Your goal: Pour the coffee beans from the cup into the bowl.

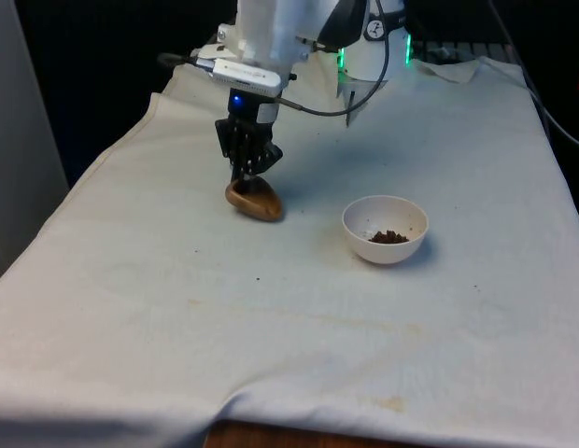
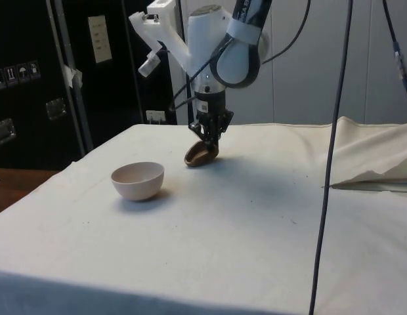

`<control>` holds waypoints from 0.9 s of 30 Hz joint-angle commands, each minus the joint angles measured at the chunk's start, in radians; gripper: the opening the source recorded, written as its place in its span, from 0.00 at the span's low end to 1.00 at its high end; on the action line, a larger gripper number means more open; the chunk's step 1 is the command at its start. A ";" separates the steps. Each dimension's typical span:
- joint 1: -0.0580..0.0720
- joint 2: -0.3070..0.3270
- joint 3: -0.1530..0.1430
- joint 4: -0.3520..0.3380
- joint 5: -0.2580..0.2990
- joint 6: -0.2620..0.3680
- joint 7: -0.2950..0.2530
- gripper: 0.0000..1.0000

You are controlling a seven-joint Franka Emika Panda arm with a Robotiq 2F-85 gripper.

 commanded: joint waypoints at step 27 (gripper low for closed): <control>-0.010 0.002 0.031 -0.005 0.357 0.022 -0.289 0.01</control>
